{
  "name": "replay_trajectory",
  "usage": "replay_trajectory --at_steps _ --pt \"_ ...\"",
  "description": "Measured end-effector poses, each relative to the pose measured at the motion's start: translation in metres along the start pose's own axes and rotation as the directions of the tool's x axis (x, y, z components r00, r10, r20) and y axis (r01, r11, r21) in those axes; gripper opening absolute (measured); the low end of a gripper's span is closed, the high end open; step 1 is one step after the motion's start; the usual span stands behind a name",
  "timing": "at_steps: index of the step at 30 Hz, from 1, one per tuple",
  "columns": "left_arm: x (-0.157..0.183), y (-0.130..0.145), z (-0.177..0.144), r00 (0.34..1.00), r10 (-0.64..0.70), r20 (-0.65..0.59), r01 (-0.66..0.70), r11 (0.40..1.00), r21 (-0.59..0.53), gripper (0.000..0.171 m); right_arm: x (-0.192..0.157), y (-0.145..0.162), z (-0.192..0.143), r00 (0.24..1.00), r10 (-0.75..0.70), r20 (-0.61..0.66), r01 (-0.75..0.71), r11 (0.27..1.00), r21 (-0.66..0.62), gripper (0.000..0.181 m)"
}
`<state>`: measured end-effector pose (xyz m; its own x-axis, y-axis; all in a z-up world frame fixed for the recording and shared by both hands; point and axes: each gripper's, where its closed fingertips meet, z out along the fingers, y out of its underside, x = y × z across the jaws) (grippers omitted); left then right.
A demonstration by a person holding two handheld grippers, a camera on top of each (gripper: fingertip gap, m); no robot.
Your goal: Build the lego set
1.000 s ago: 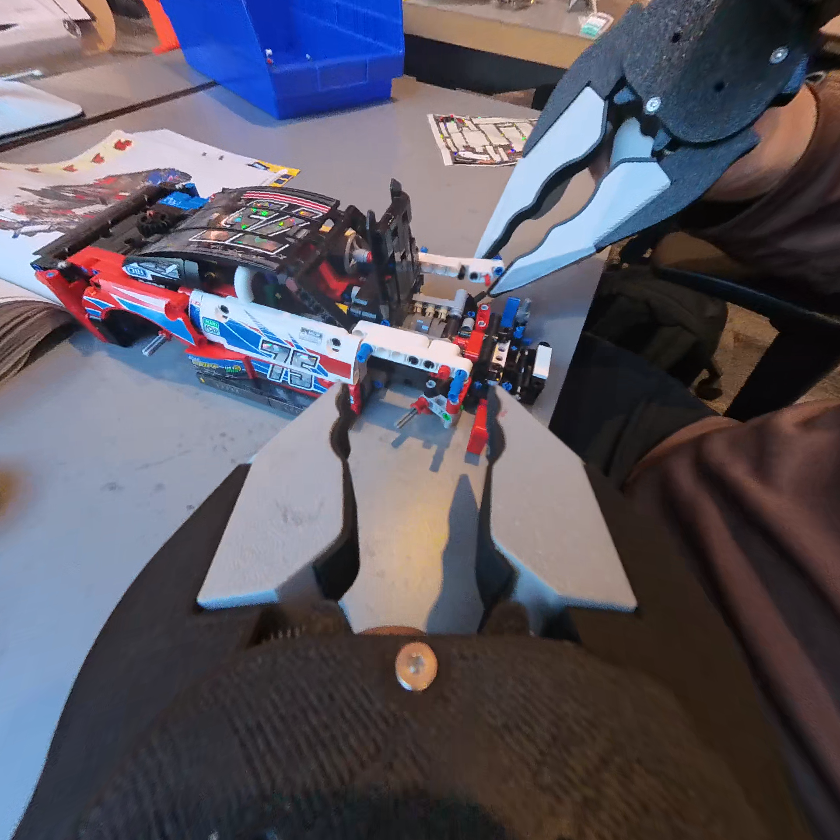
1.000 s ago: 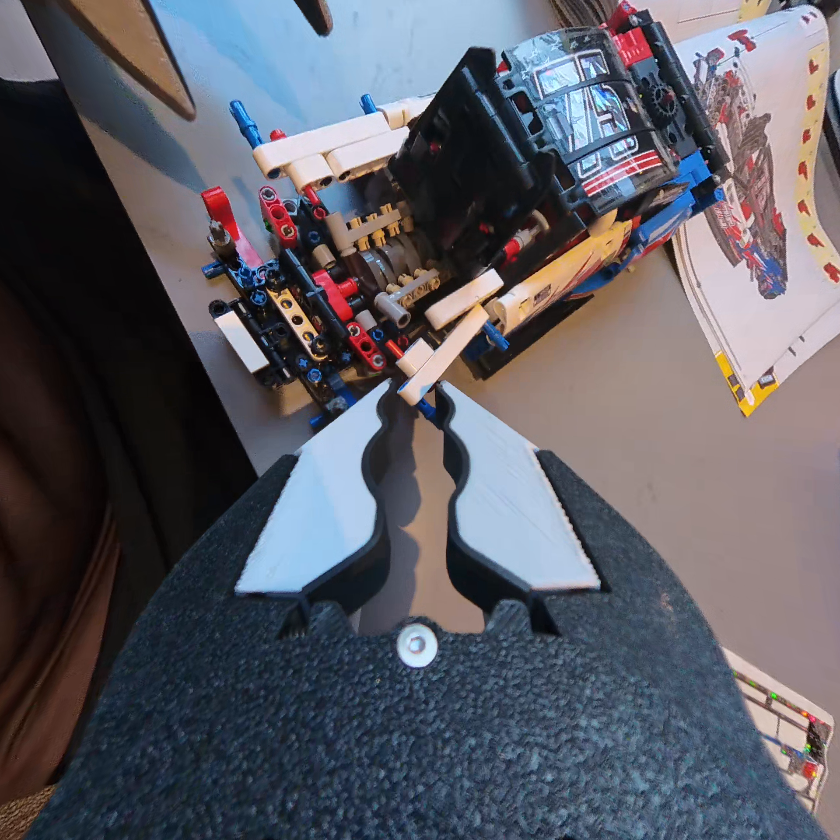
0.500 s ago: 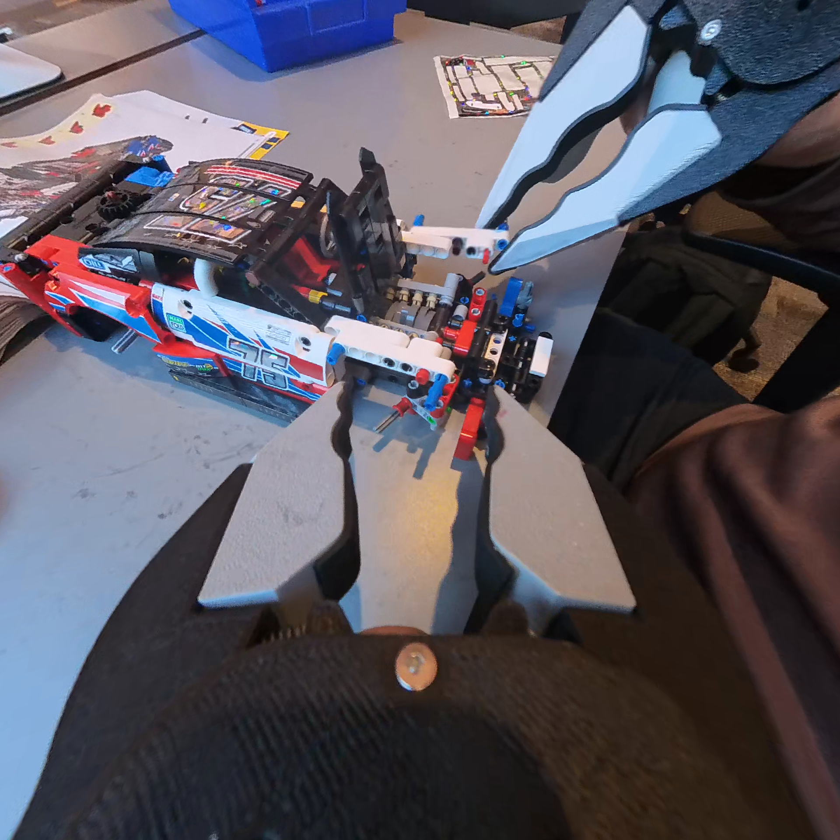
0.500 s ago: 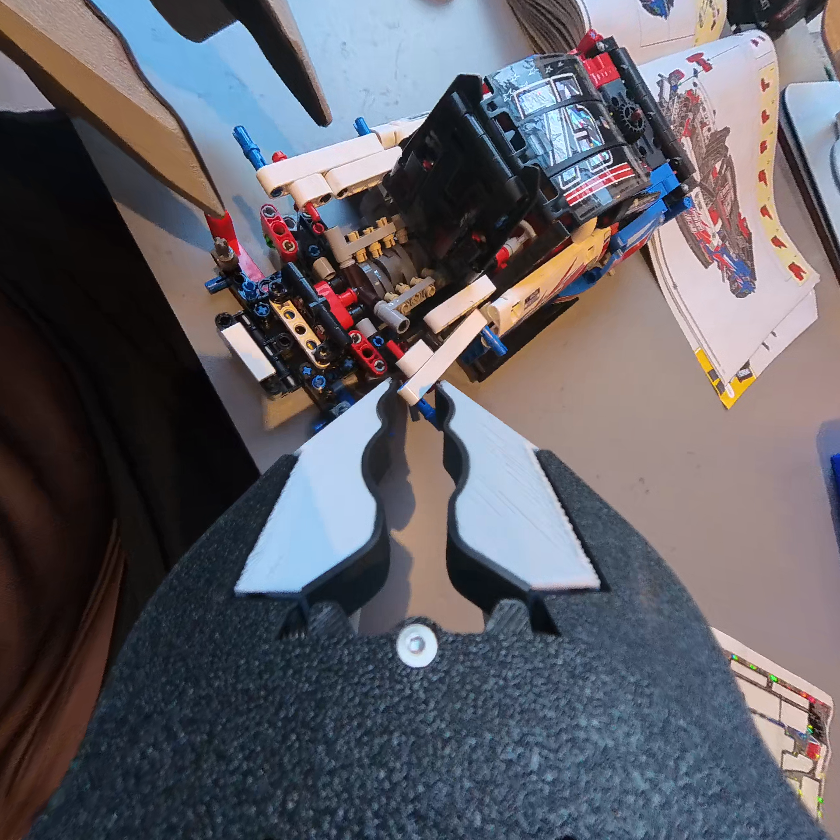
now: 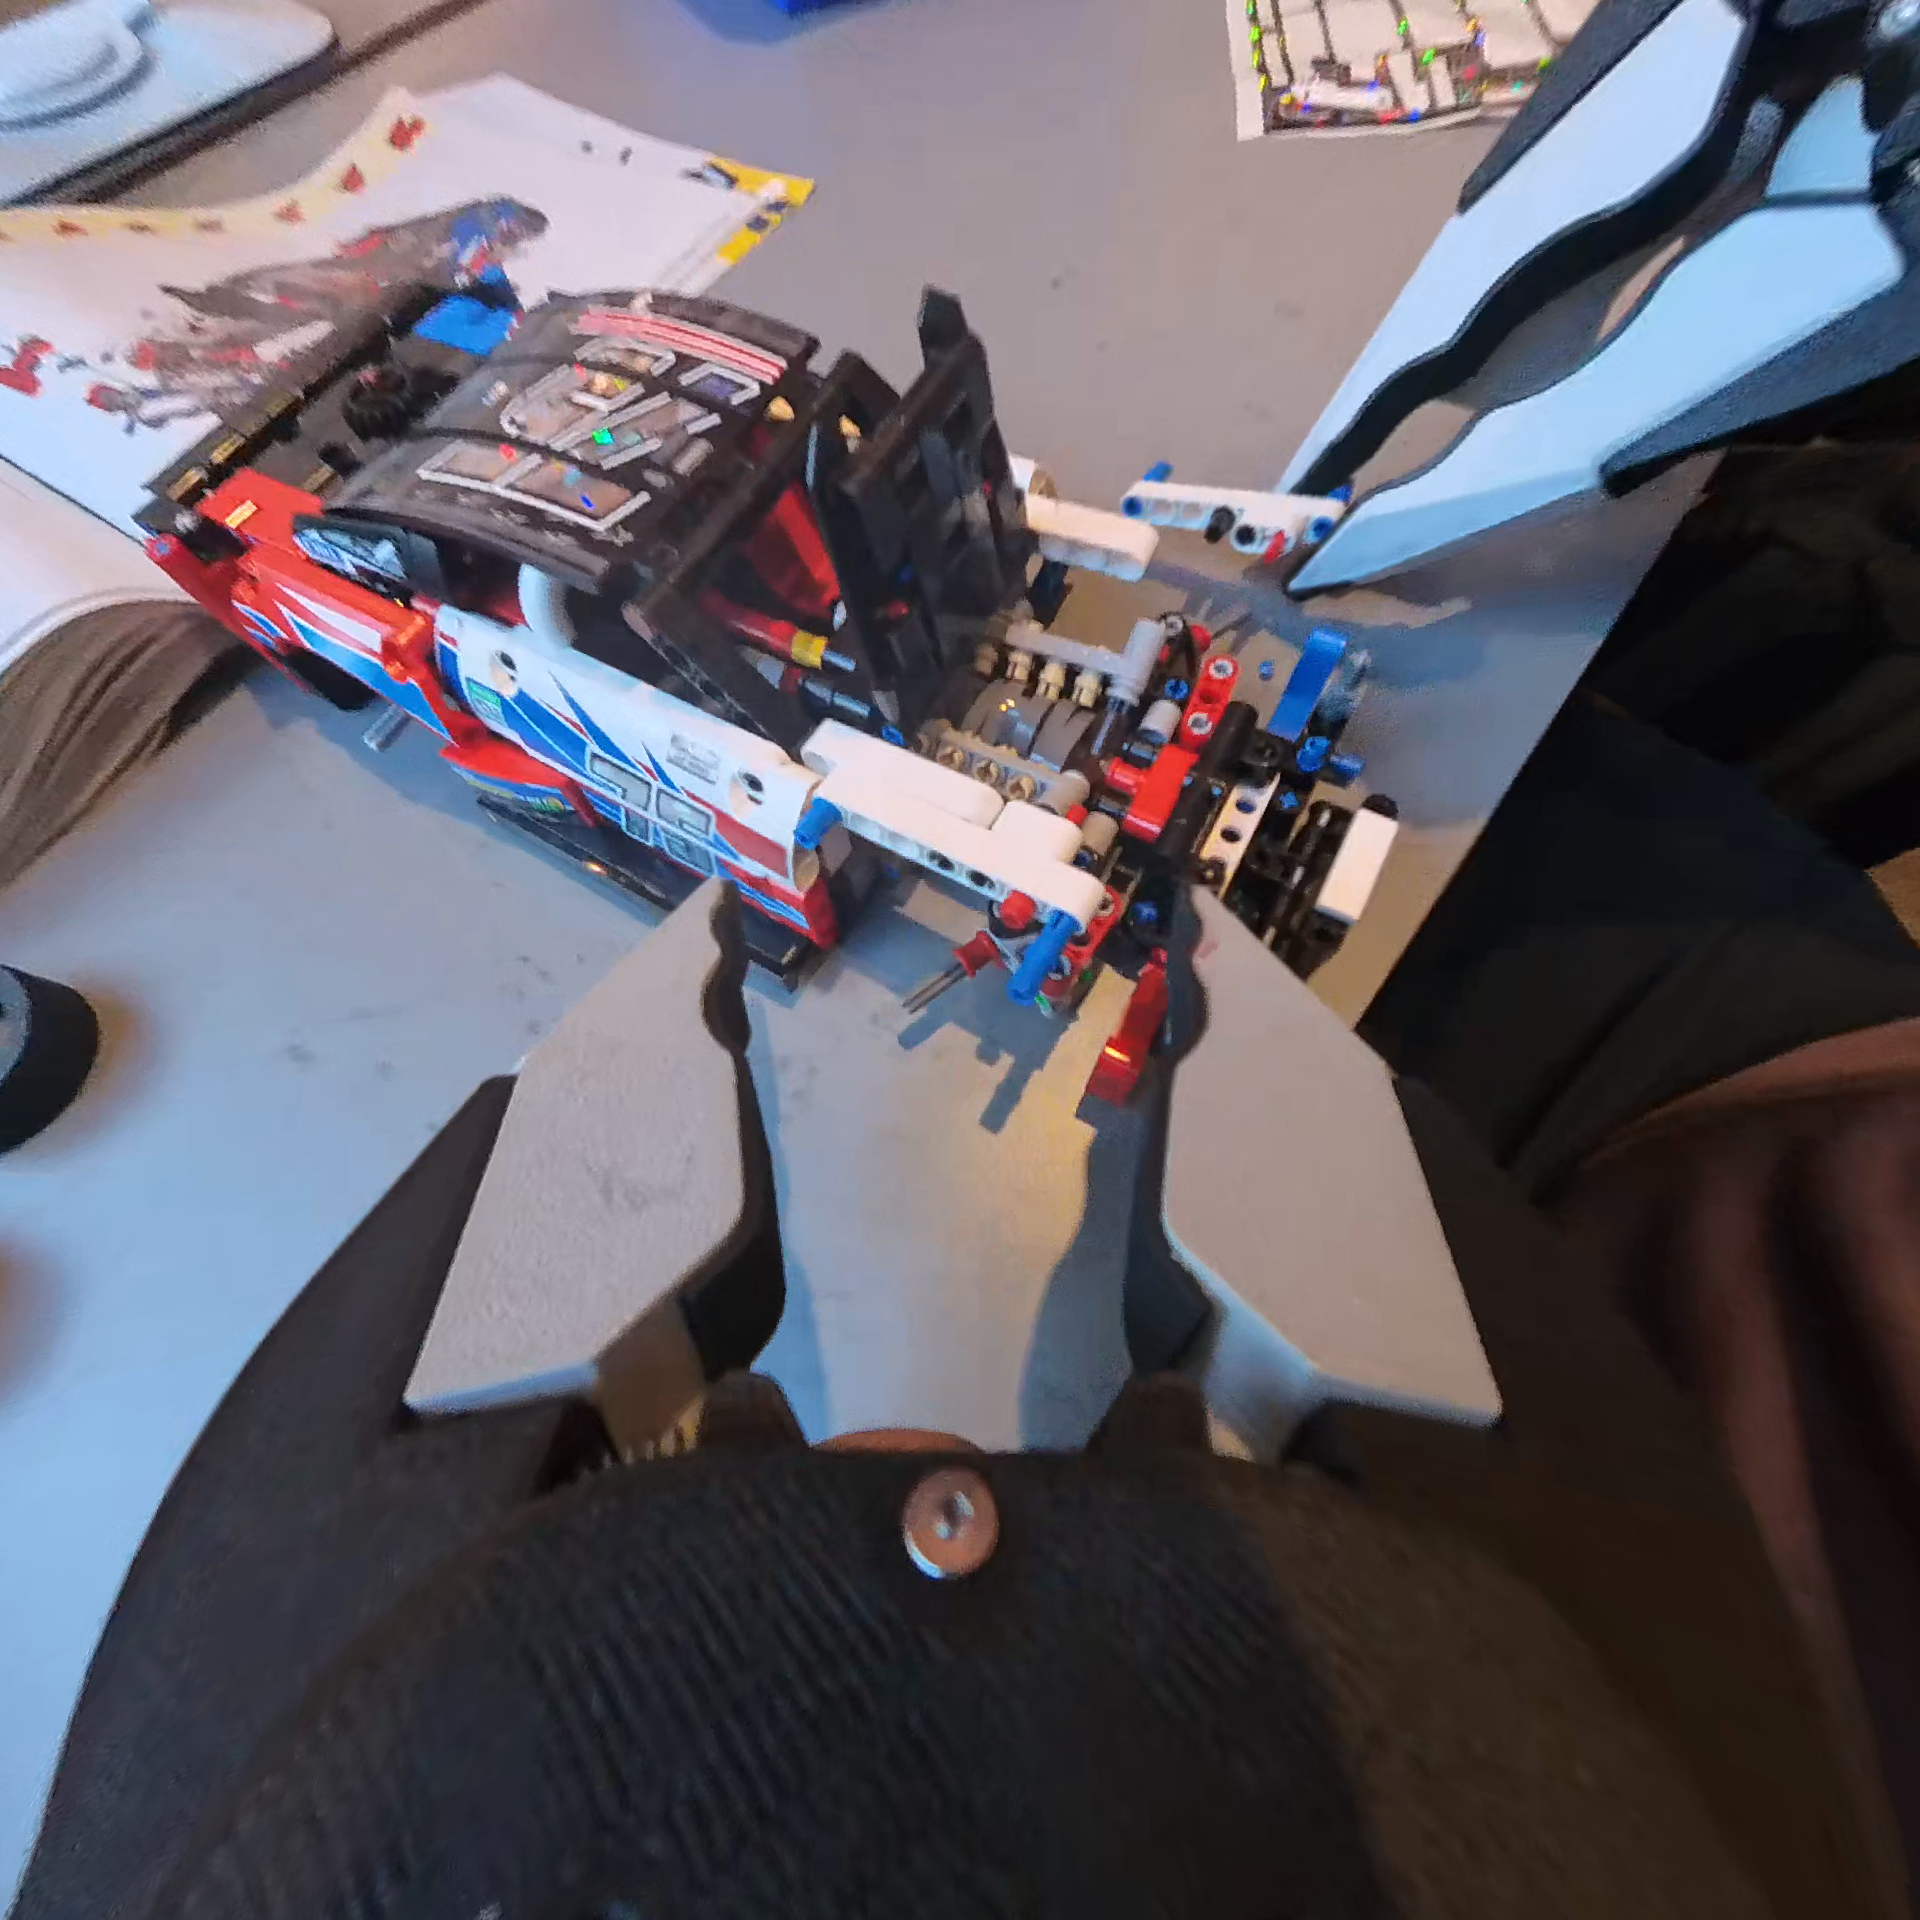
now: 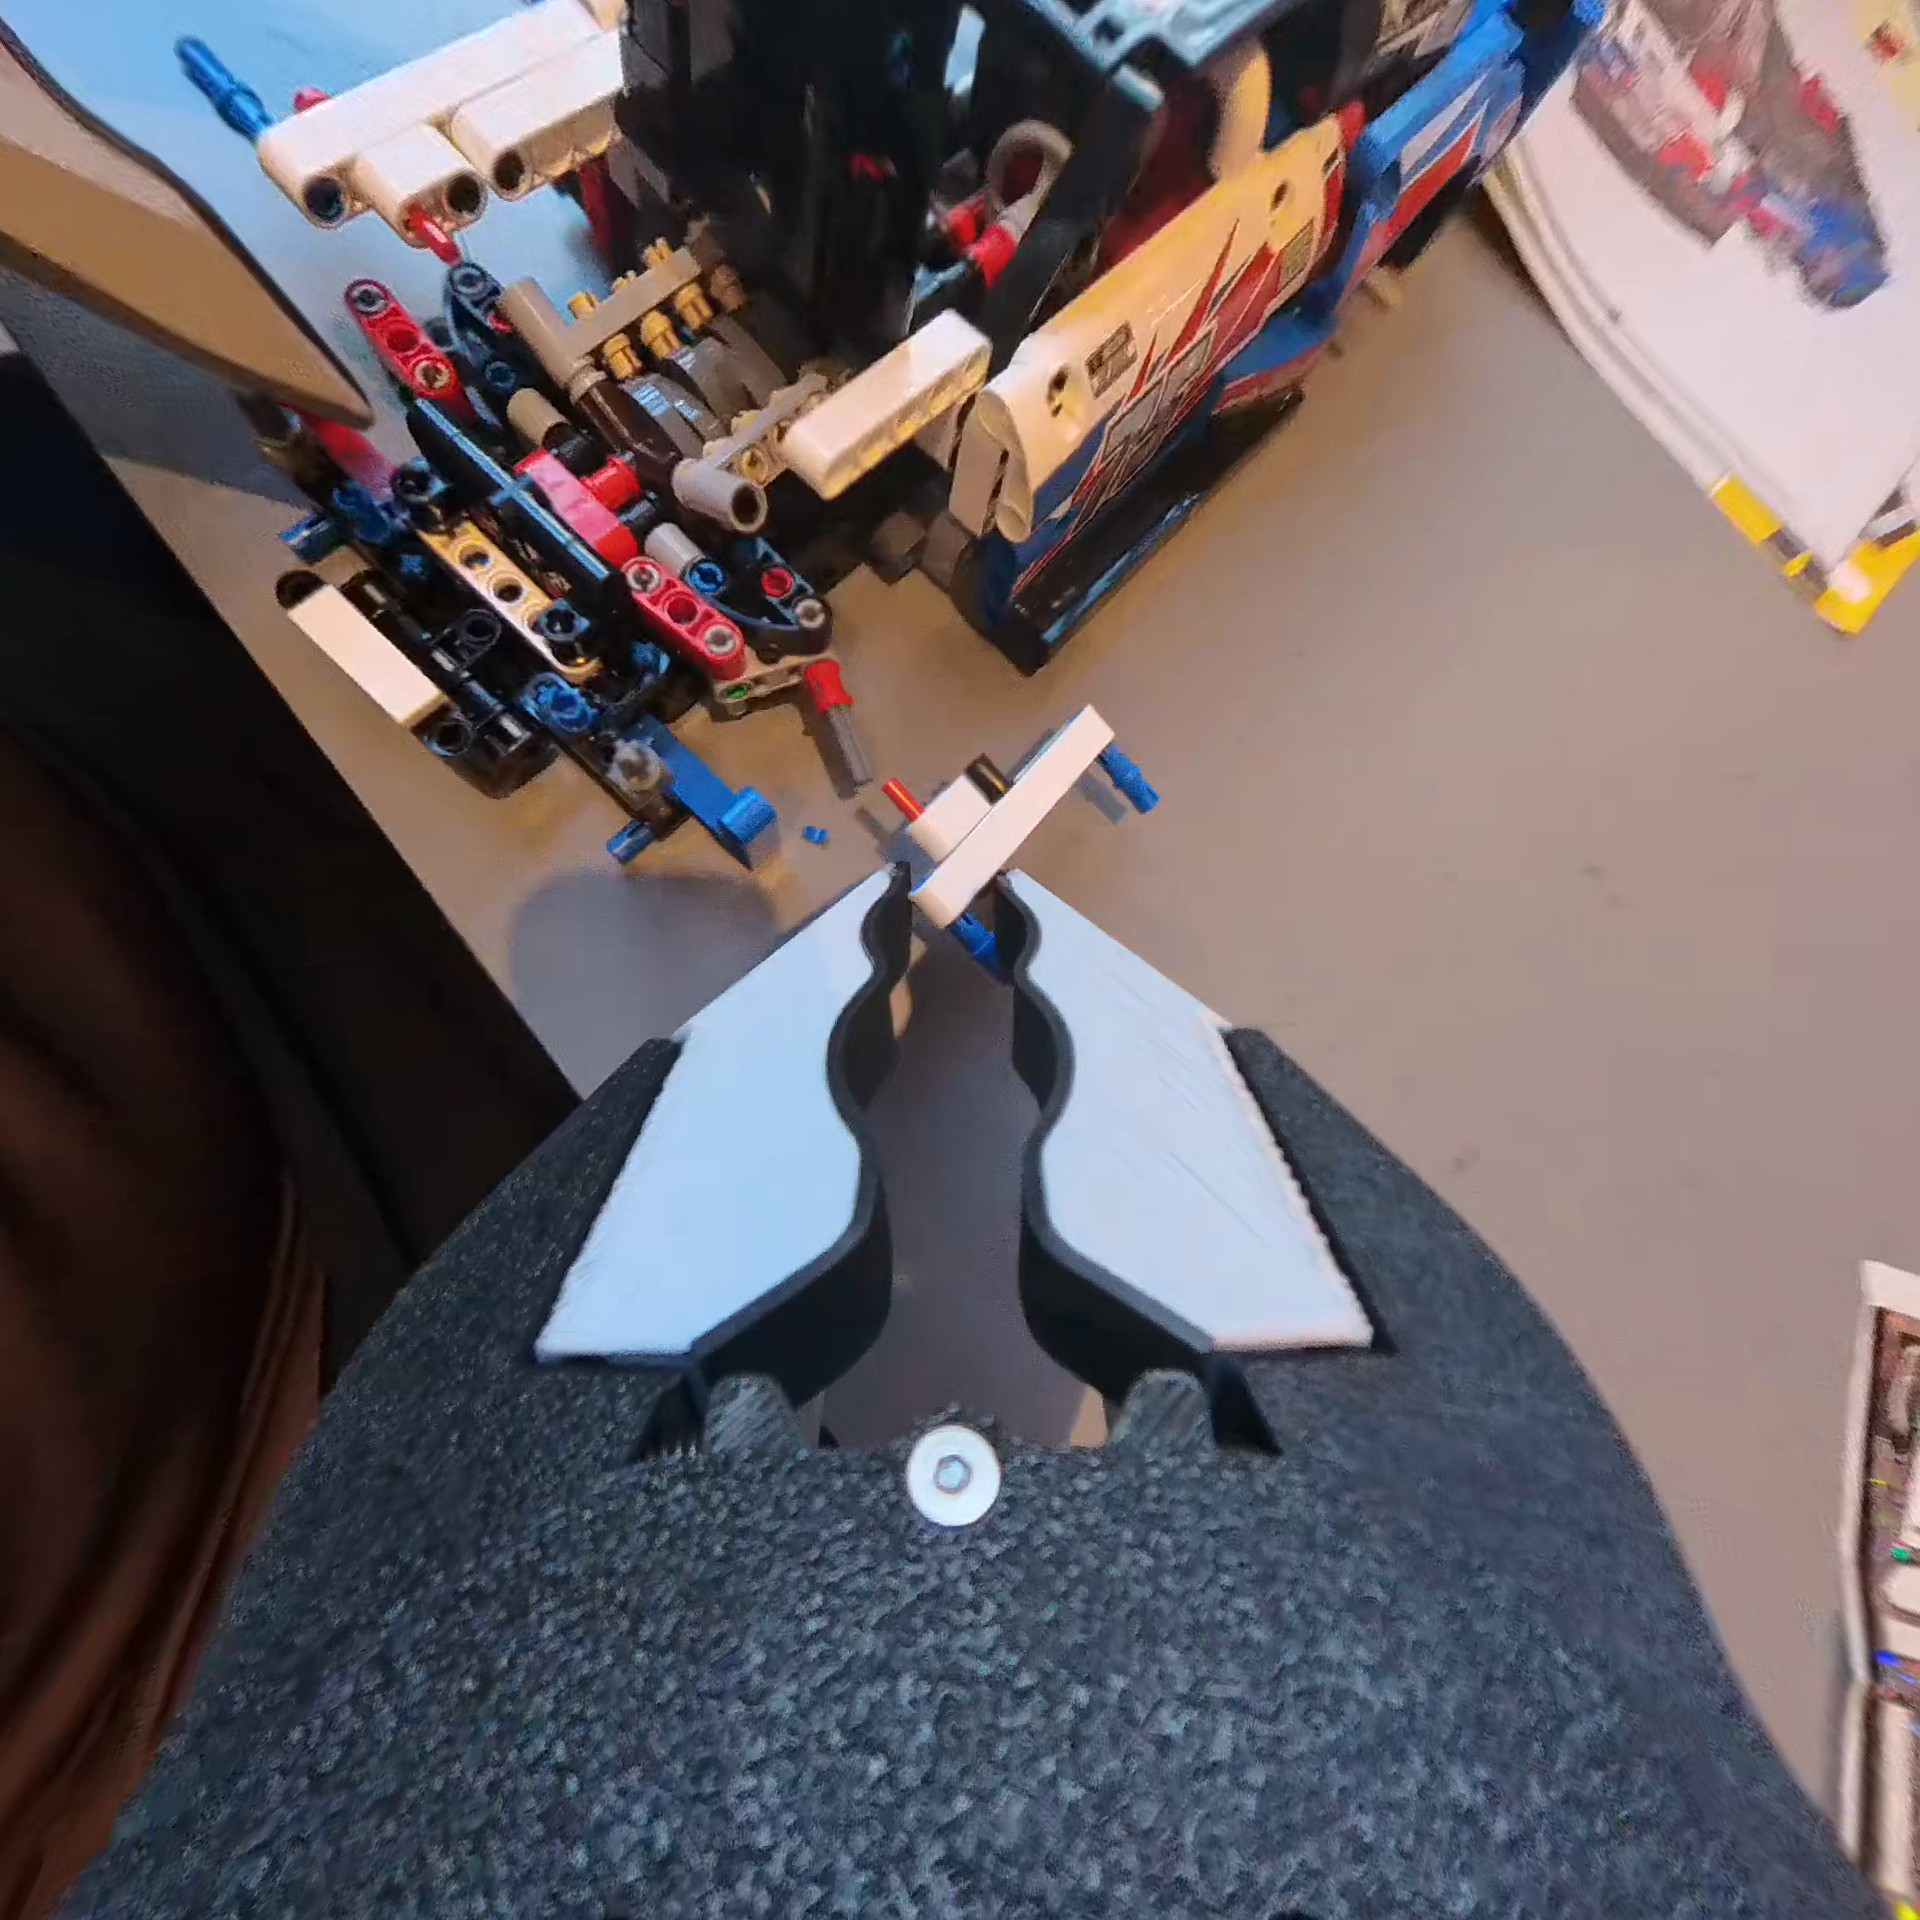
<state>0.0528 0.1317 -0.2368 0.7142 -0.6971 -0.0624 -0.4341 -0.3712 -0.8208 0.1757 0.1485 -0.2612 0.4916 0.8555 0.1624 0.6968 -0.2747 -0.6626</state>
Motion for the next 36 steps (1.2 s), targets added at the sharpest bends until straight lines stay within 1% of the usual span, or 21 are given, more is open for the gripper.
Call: replay_trajectory --at_steps 2,5,8,10,11,14,17,20,25,27,29,31,33,36 --pt "0.0 0.008 0.002 1.0 -0.008 -0.007 0.008 1.0 -0.025 0.078 -0.003 0.003 0.004 1.0 0.001 0.01 -0.001 1.0 -0.014 0.015" --pt "0.004 0.01 -0.003 0.996 -0.058 -0.065 0.058 0.998 -0.012 0.077 -0.012 0.0 0.008 0.999 -0.031 0.022 0.031 0.999 -0.012 0.015" --pt "-0.004 0.015 -0.011 0.996 -0.062 -0.06 0.061 0.998 -0.022 0.077 -0.022 -0.004 0.01 0.999 -0.019 0.051 0.019 1.0 -0.002 0.015" --pt "-0.013 0.02 -0.018 0.998 -0.051 -0.036 0.051 0.998 -0.022 0.076 -0.031 -0.007 0.011 0.997 -0.008 0.081 0.007 1.0 0.006 0.015" --pt "-0.021 0.024 -0.022 0.999 -0.043 -0.01 0.042 0.999 -0.032 0.074 -0.036 -0.009 0.011 0.996 -0.005 0.094 0.004 1.0 0.008 0.015" --pt "-0.044 0.041 -0.033 0.998 -0.021 0.062 0.025 0.998 -0.064 0.074 -0.053 -0.018 0.016 0.994 -0.004 0.112 0.001 1.0 0.026 0.015" --pt "-0.059 0.052 -0.043 0.995 -0.056 0.086 0.062 0.996 -0.068 0.077 -0.069 -0.031 0.023 0.993 -0.014 0.12 0.008 0.999 0.053 0.015" --pt "-0.073 0.059 -0.056 0.99 -0.073 0.124 0.081 0.994 -0.067 0.077 -0.081 -0.041 0.027 0.991 0.007 0.134 -0.016 0.998 0.066 0.015" --pt "-0.084 0.058 -0.086 0.977 -0.037 0.209 0.046 0.998 -0.04 0.071 -0.074 -0.046 0.016 0.998 -0.005 0.065 -0.002 0.994 0.107 0.015" --pt "-0.074 0.054 -0.089 0.98 -0.013 0.198 0.021 0.999 -0.036 0.068 -0.071 -0.049 0.008 0.998 0.017 0.057 -0.026 0.988 0.15 0.015" --pt "-0.051 0.043 -0.087 0.99 0.01 0.143 -0.008 1.0 -0.016 0.06 -0.067 -0.054 0.0 0.999 0.028 0.035 -0.035 0.98 0.195 0.015" --pt "-0.015 0.025 -0.083 1.0 0.014 0.026 -0.015 0.999 0.039 0.051 -0.067 -0.061 -0.007 1.0 0.019 0.009 -0.021 0.969 0.245 0.015" --pt "0.023 0.011 -0.077 0.994 -0.015 -0.11 0.023 0.997 0.074 0.046 -0.069 -0.069 -0.015 1.0 -0.003 -0.03 0.012 0.955 0.296 0.015" --pt "0.053 0.002 -0.065 0.977 -0.063 -0.205 0.077 0.995 0.063 0.045 -0.074 -0.077 -0.024 0.994 -0.046 -0.096 0.077 0.935 0.346 0.015"
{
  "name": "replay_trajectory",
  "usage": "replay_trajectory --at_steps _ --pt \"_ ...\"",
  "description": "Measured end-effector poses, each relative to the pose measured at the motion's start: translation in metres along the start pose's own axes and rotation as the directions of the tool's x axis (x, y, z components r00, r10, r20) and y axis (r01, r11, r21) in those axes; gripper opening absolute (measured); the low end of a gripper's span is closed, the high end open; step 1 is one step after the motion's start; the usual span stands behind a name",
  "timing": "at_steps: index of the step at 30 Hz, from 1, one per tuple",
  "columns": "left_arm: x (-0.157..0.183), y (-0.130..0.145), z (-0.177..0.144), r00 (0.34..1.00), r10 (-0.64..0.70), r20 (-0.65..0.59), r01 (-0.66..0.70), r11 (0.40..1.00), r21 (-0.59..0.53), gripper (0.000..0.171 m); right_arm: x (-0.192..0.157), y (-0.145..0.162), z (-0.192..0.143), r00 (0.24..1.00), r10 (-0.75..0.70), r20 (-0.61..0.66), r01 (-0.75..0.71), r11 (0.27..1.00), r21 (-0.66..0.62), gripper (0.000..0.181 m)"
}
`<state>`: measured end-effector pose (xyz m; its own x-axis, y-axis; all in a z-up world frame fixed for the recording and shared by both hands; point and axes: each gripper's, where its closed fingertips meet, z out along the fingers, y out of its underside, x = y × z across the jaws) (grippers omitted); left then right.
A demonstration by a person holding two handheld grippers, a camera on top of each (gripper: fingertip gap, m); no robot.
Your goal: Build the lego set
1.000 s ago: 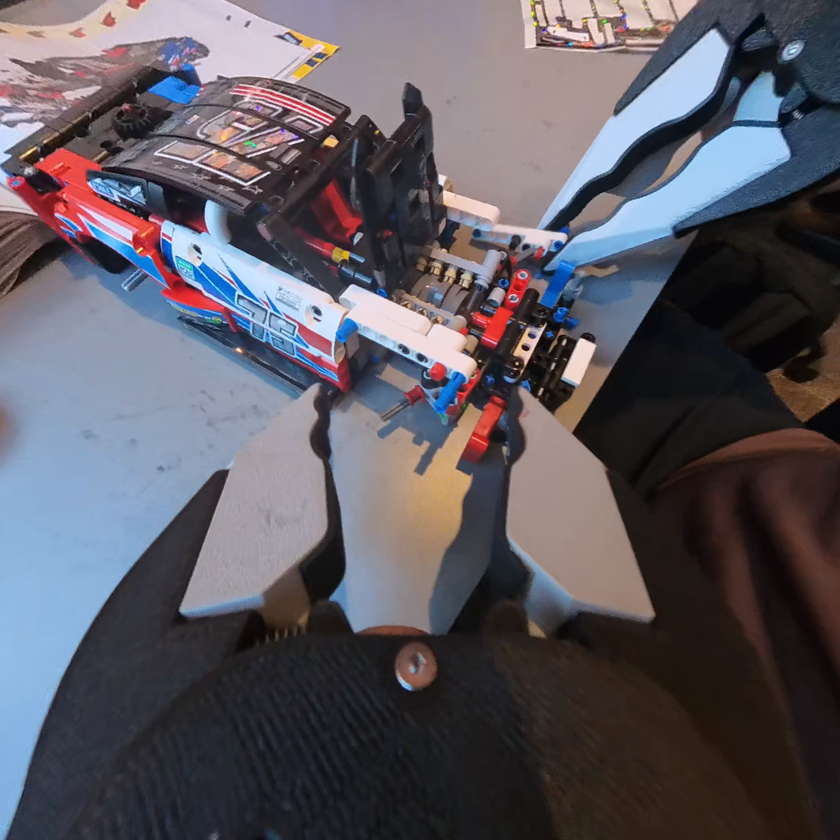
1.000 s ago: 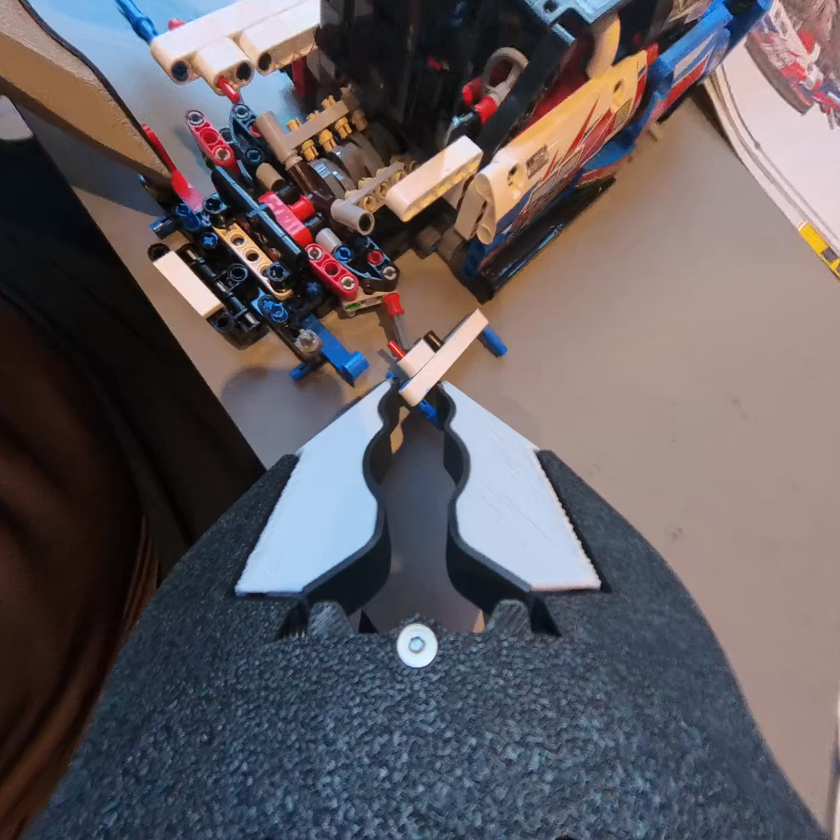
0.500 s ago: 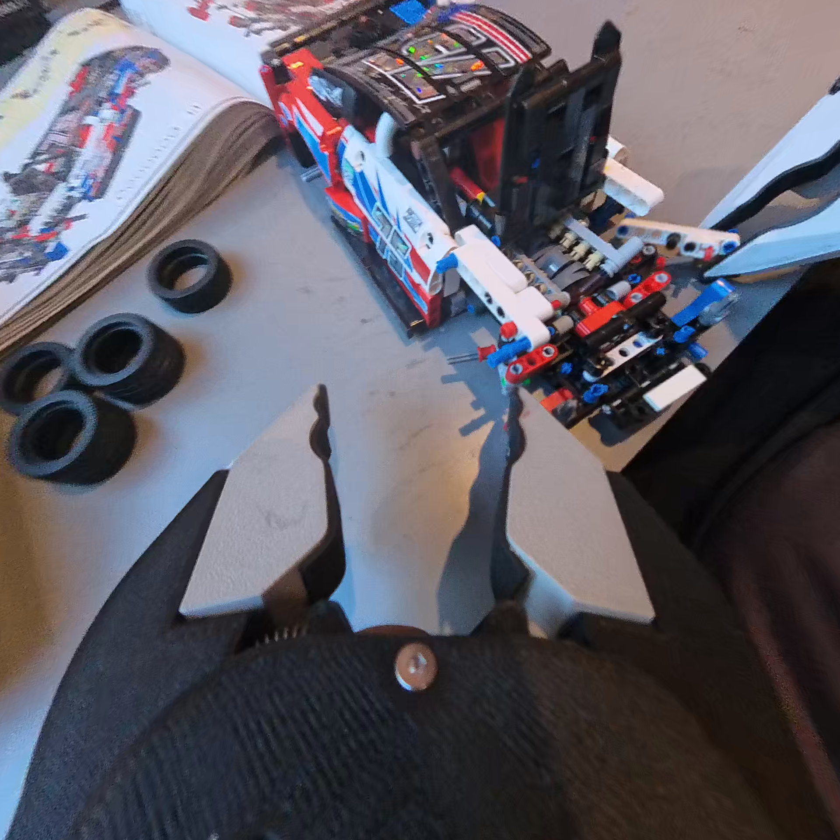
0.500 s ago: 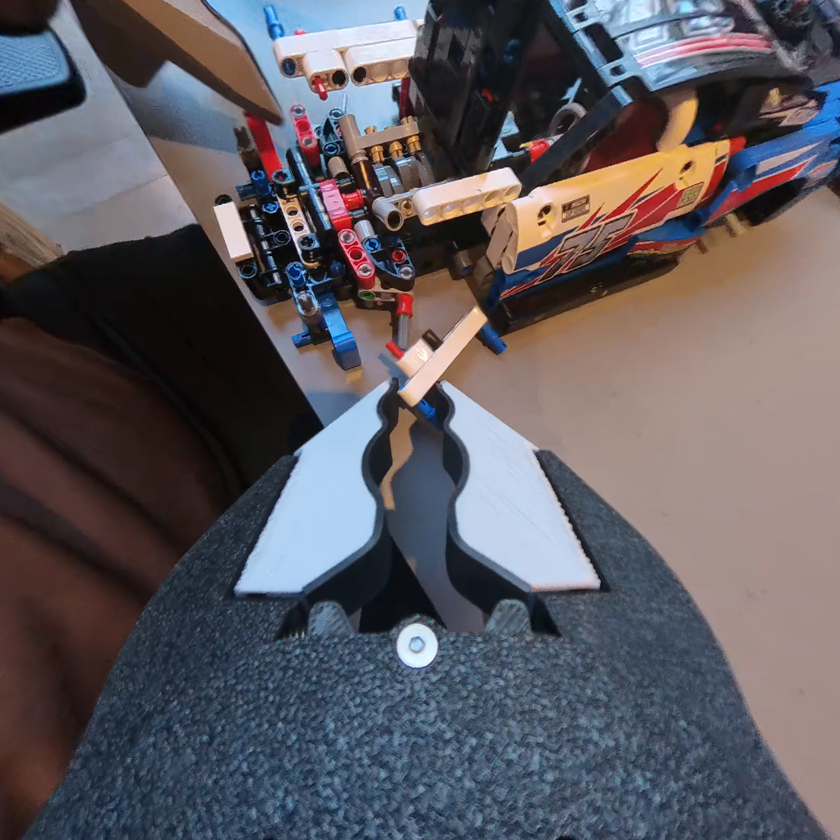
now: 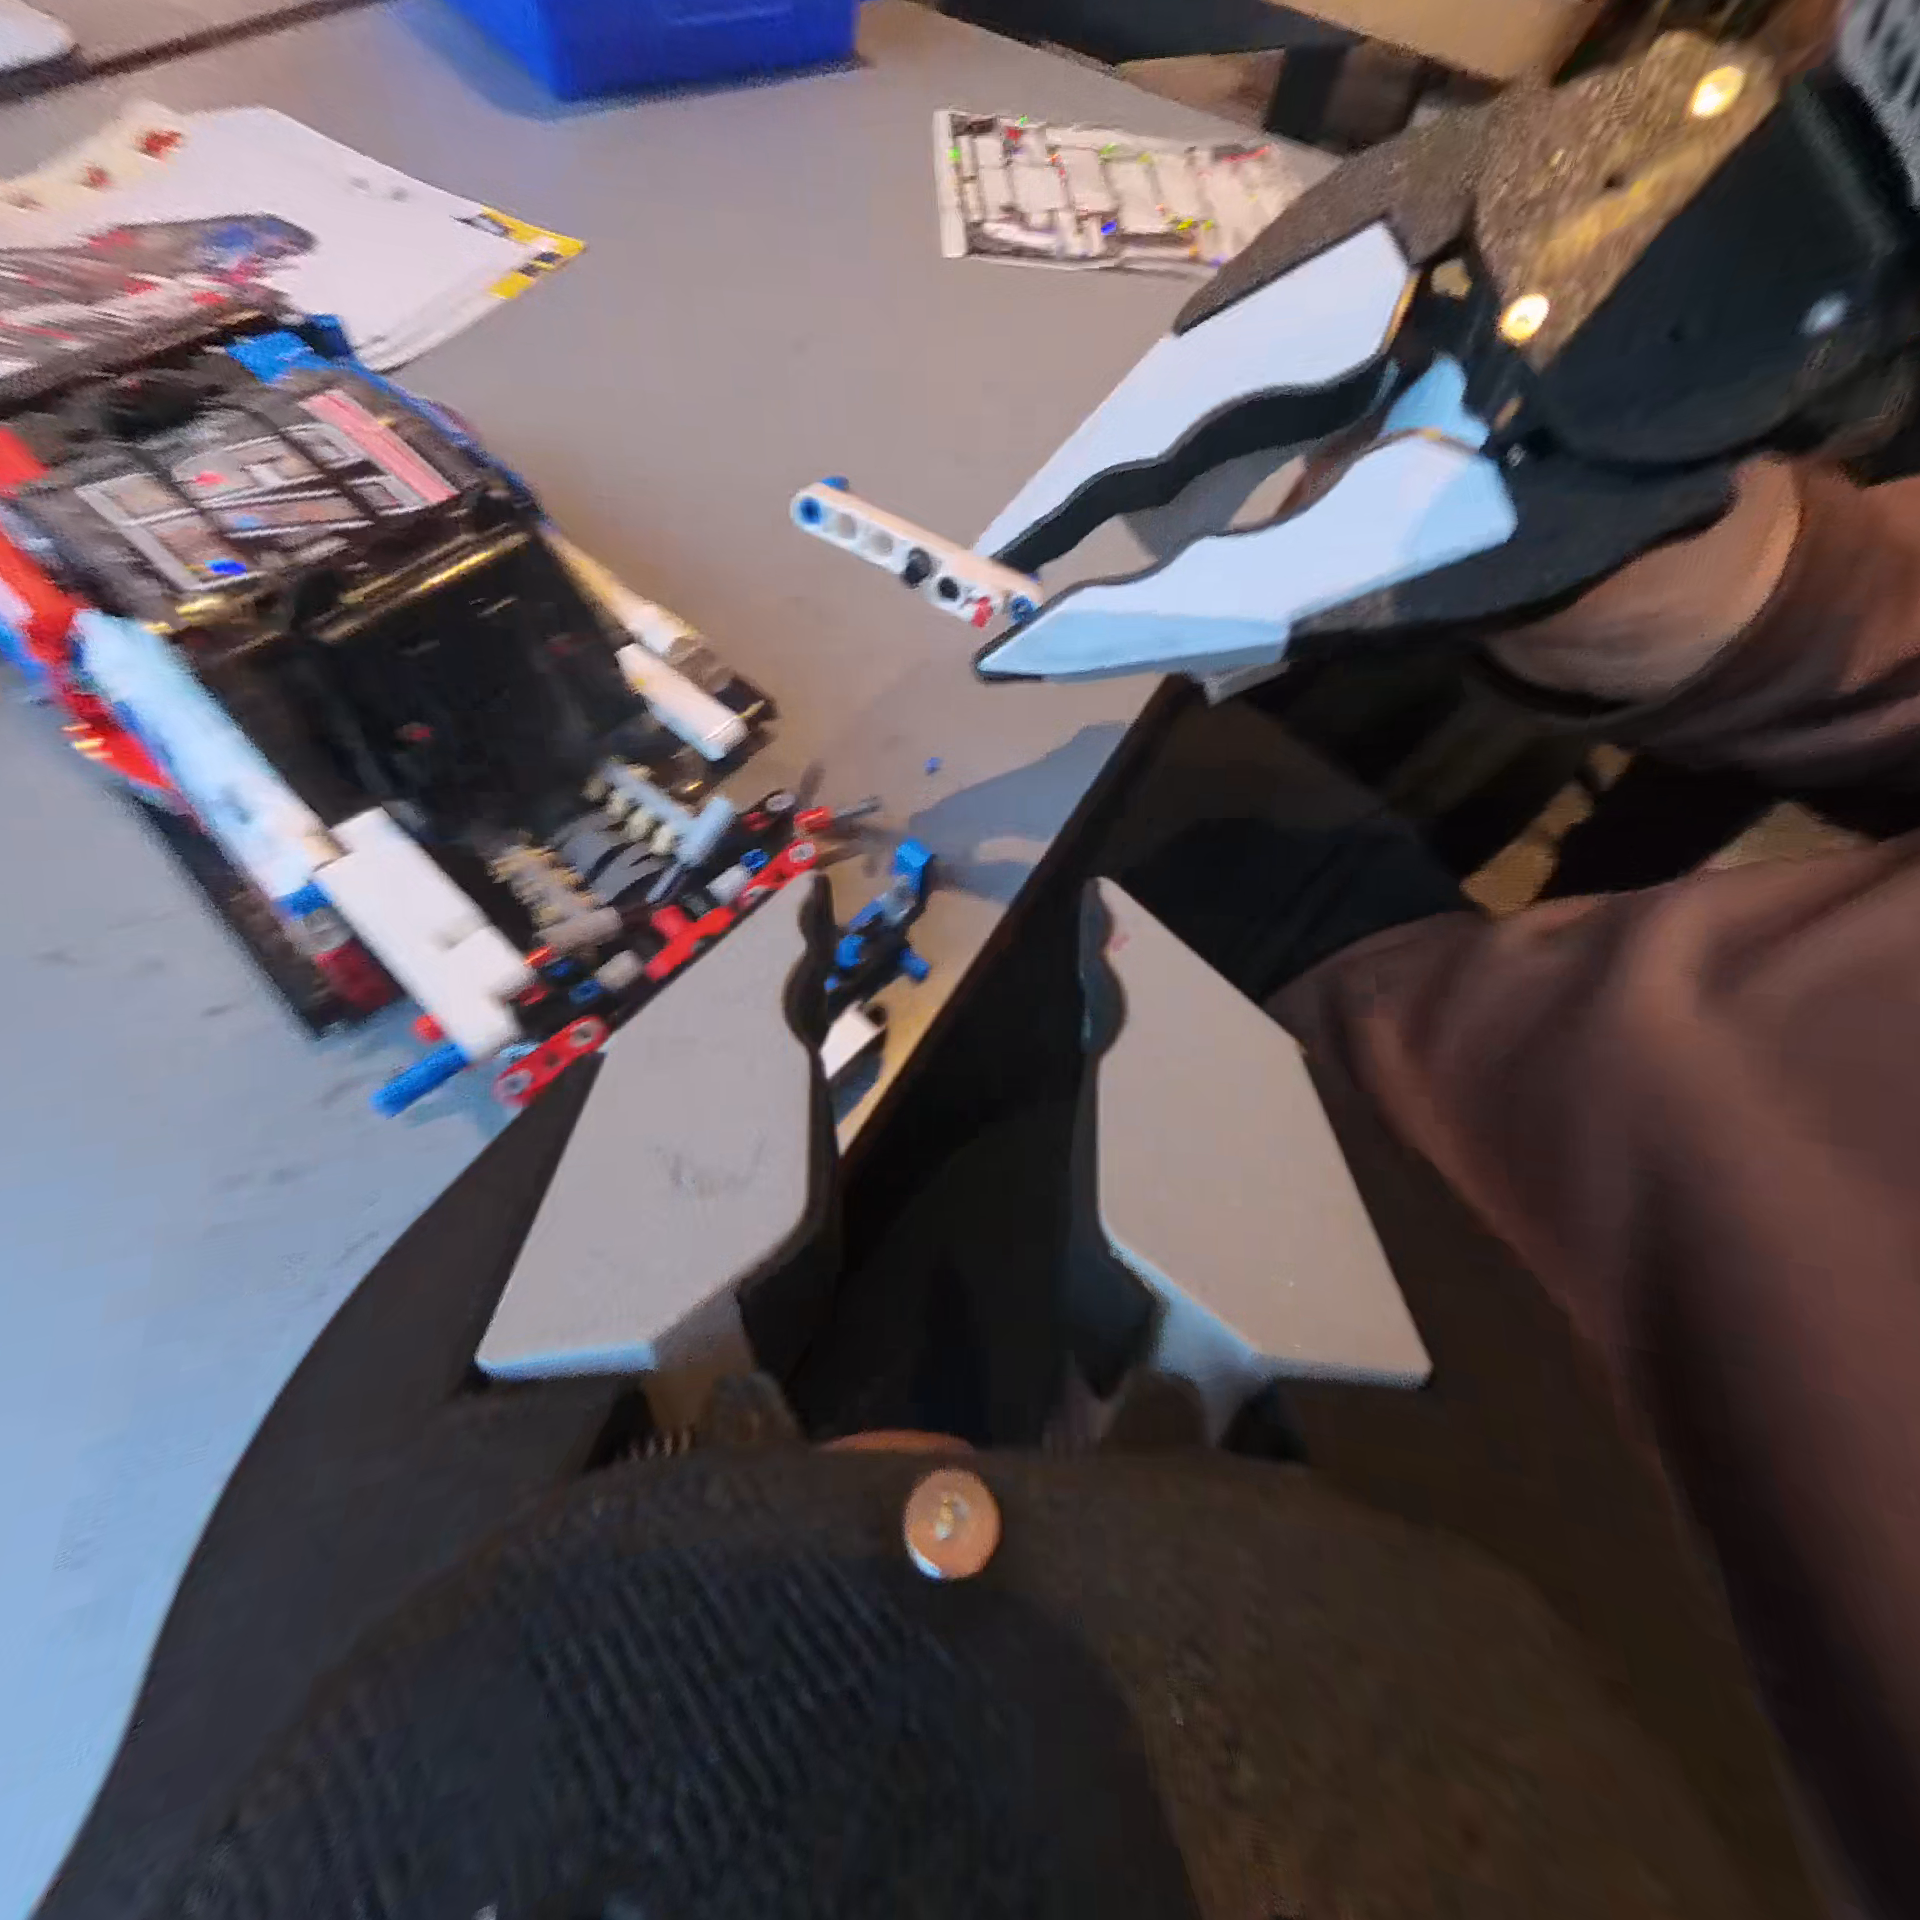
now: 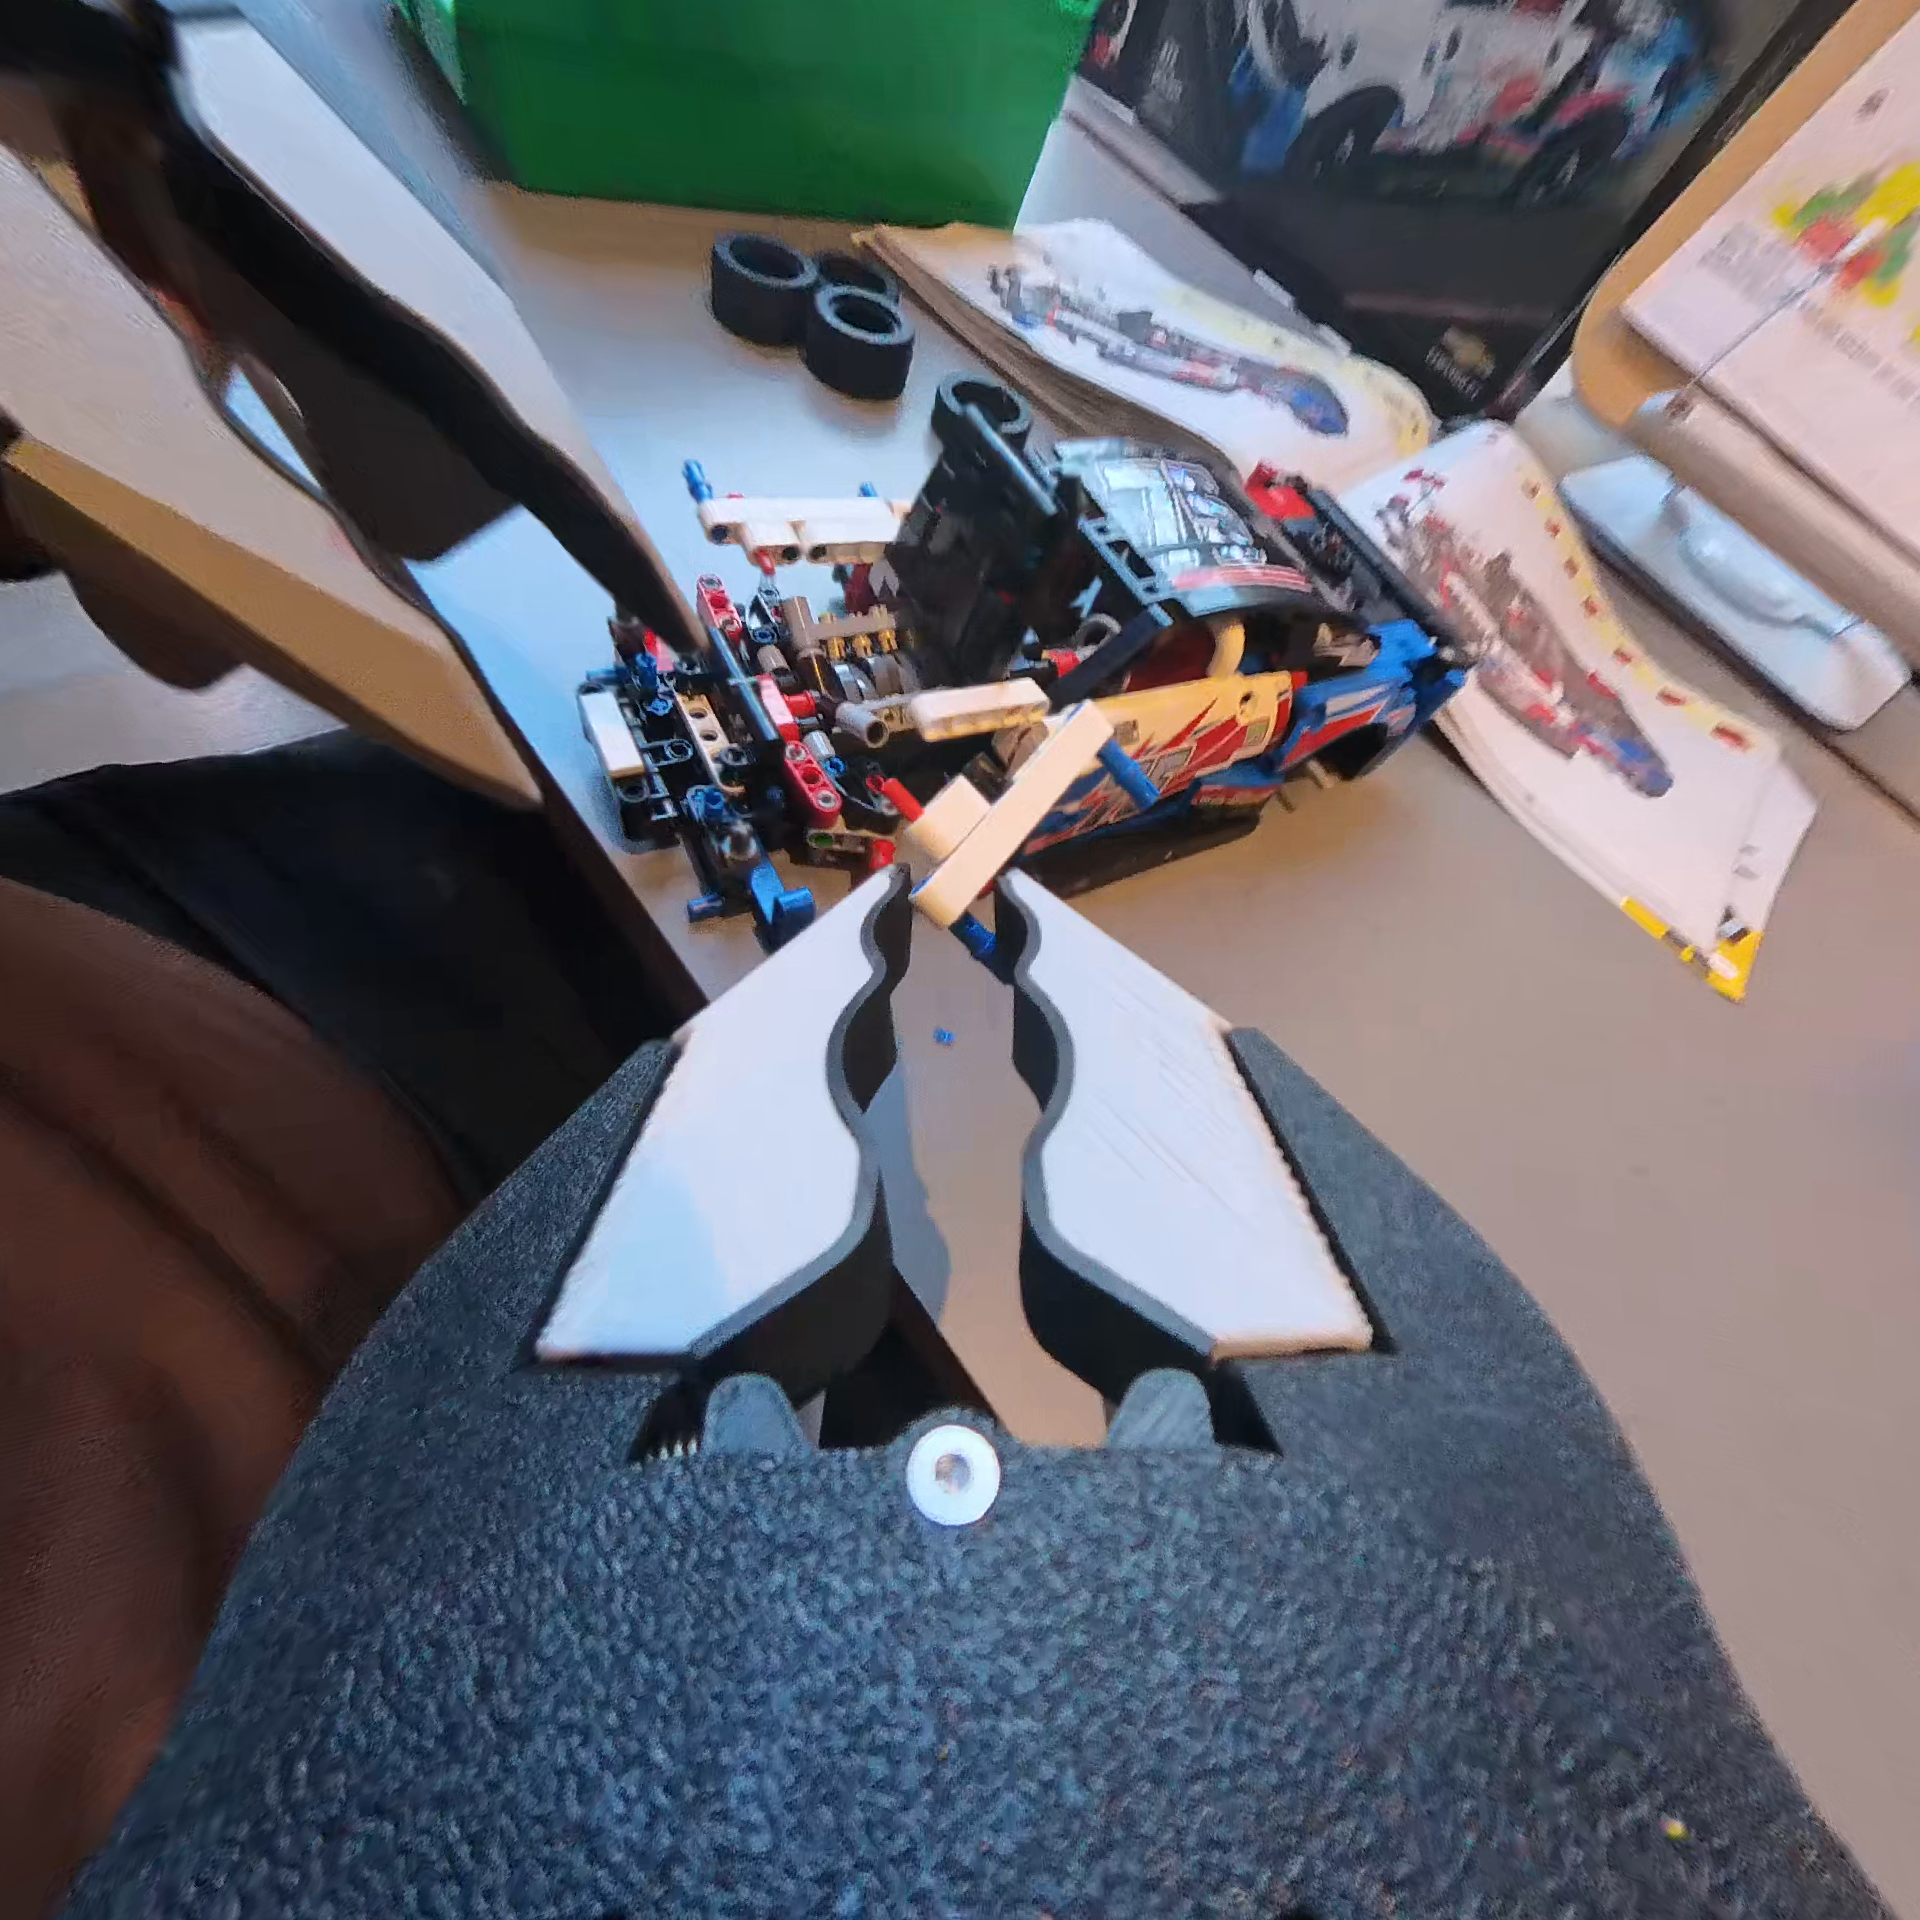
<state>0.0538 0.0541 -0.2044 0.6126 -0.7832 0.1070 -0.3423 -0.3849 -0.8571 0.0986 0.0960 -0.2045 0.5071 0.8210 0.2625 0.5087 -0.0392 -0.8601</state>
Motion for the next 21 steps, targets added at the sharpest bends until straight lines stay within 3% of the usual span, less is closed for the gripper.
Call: replay_trajectory --at_steps 5,12,21 --pt "0.014 -0.019 0.01 0.962 -0.195 -0.189 0.215 0.972 0.093 0.043 -0.011 -0.007 0.001 0.998 -0.057 -0.016 0.057 0.998 0.026 0.015" --pt "0.006 -0.028 0.017 0.873 -0.37 -0.318 0.417 0.904 0.092 0.046 -0.023 -0.015 0.003 0.987 -0.156 -0.042 0.158 0.987 0.039 0.015" --pt "0.009 -0.041 0.015 0.81 -0.415 -0.414 0.505 0.853 0.132 0.012 -0.034 -0.022 0.0 0.96 -0.268 -0.082 0.273 0.96 0.06 0.015"
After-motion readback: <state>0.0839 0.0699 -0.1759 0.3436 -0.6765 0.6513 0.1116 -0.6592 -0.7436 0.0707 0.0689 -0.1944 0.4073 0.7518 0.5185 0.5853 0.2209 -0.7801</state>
